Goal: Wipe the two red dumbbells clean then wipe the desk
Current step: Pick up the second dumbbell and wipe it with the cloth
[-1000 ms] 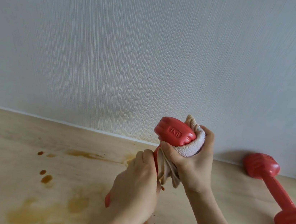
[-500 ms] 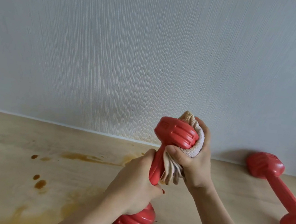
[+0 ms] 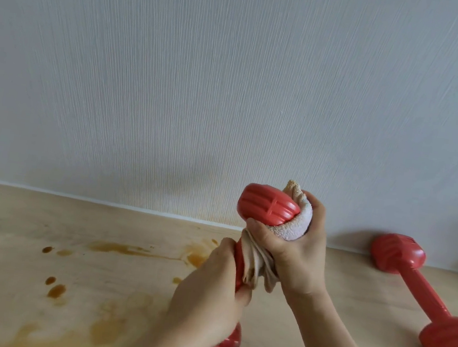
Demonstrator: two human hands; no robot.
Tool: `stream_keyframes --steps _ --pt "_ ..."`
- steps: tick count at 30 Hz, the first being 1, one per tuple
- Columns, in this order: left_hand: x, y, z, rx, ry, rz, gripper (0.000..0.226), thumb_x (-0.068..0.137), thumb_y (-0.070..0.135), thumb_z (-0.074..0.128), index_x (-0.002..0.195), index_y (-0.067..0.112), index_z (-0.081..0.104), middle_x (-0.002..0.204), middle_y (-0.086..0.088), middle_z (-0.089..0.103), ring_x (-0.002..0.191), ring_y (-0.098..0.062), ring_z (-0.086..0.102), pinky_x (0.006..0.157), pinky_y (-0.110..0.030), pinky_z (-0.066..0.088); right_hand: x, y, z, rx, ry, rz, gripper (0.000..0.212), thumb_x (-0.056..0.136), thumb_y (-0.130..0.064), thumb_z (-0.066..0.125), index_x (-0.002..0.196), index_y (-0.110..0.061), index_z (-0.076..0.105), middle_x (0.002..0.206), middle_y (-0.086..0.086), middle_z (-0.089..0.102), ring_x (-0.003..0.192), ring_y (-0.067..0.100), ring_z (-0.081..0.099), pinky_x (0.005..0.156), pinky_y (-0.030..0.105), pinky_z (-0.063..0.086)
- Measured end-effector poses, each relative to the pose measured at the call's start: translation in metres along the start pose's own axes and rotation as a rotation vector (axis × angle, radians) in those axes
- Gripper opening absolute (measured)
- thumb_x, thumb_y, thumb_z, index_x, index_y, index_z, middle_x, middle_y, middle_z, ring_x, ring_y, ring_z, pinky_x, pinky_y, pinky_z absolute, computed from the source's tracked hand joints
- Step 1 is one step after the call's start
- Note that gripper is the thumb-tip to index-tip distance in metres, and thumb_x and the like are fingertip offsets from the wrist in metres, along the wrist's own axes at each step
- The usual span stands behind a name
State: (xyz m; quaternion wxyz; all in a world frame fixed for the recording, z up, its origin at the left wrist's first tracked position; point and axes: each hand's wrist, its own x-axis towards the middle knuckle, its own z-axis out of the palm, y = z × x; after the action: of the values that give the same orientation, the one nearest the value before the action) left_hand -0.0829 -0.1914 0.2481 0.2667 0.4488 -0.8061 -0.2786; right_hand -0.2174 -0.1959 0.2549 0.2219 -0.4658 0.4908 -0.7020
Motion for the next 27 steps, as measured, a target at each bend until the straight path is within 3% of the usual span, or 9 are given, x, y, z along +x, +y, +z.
stream_keyframes --steps 3,6,12,14,16,18,21,23,27 --pt "-0.006 0.004 0.006 0.109 0.12 -0.005 0.023 0.086 0.028 0.052 0.095 0.028 0.03 0.089 0.009 0.05 0.093 -0.016 0.058 0.071 -0.03 0.043 -0.006 -0.004 0.009 -0.106 0.075 -0.013 0.087 0.048 -0.028 0.092 0.12 -0.029 0.042 0.109 -0.013 0.06 0.092 -0.003 0.062 0.082 0.022 0.051" --pt "0.0 -0.003 0.003 0.007 0.063 -0.02 0.029 0.076 0.025 0.058 0.095 0.034 0.038 0.084 0.011 0.057 0.086 -0.012 0.059 0.07 -0.03 0.045 -0.006 -0.003 0.01 -0.158 0.106 -0.011 0.089 0.048 -0.035 0.092 0.12 -0.038 0.039 0.107 -0.021 0.058 0.094 -0.006 0.06 0.084 0.024 0.049" --pt "0.011 -0.01 0.003 -0.153 -0.036 -0.004 0.036 0.061 0.015 0.059 0.09 0.033 0.047 0.075 0.005 0.061 0.069 -0.013 0.06 0.065 -0.041 0.052 0.0 0.004 0.002 0.002 0.028 -0.02 0.09 0.044 -0.031 0.09 0.119 -0.036 0.041 0.115 -0.007 0.058 0.101 0.007 0.063 0.086 0.032 0.053" --pt "0.013 -0.012 0.004 -0.172 -0.05 0.024 0.038 0.062 0.014 0.063 0.091 0.032 0.048 0.075 0.004 0.061 0.068 -0.013 0.059 0.064 -0.039 0.052 0.003 0.011 -0.002 0.087 0.0 -0.004 0.099 0.039 -0.041 0.093 0.123 -0.031 0.041 0.122 0.005 0.056 0.108 0.021 0.062 0.091 0.042 0.052" --pt "0.014 -0.012 0.004 -0.191 -0.072 0.058 0.038 0.063 0.012 0.066 0.092 0.03 0.05 0.076 0.003 0.061 0.067 -0.013 0.057 0.064 -0.036 0.05 0.005 0.017 -0.004 0.17 -0.029 0.026 0.107 0.039 -0.048 0.092 0.129 -0.024 0.039 0.124 0.01 0.056 0.11 0.025 0.061 0.093 0.045 0.051" --pt "0.016 -0.012 0.005 -0.233 -0.104 0.07 0.038 0.062 0.013 0.068 0.092 0.028 0.051 0.077 0.001 0.061 0.066 -0.014 0.056 0.063 -0.035 0.048 0.008 0.023 -0.004 0.282 -0.09 0.077 0.115 0.041 -0.044 0.093 0.135 -0.016 0.034 0.123 0.012 0.057 0.109 0.027 0.061 0.092 0.042 0.051" --pt "0.014 -0.01 0.005 -0.335 -0.191 0.054 0.042 0.058 0.015 0.066 0.097 0.024 0.054 0.085 -0.008 0.063 0.067 -0.017 0.055 0.063 -0.036 0.048 0.006 0.028 -0.002 0.454 -0.202 0.163 0.116 0.048 -0.029 0.094 0.14 -0.001 0.027 0.12 0.03 0.054 0.107 0.041 0.058 0.095 0.052 0.048" --pt "0.014 -0.011 0.001 -0.365 -0.247 0.066 0.045 0.059 0.014 0.065 0.101 0.024 0.055 0.088 -0.007 0.065 0.071 -0.019 0.058 0.065 -0.033 0.049 0.003 0.028 -0.003 0.503 -0.209 0.183 0.111 0.049 -0.023 0.094 0.137 -0.004 0.03 0.118 0.032 0.057 0.106 0.046 0.059 0.092 0.049 0.049" --pt "0.021 -0.017 -0.012 -0.259 -0.308 0.062 0.041 0.068 0.011 0.068 0.102 0.029 0.054 0.08 0.01 0.062 0.068 -0.003 0.056 0.068 -0.024 0.049 -0.002 0.022 -0.001 0.391 -0.072 0.115 0.099 0.045 -0.025 0.095 0.128 -0.018 0.04 0.122 0.024 0.058 0.109 0.041 0.061 0.094 0.054 0.048"
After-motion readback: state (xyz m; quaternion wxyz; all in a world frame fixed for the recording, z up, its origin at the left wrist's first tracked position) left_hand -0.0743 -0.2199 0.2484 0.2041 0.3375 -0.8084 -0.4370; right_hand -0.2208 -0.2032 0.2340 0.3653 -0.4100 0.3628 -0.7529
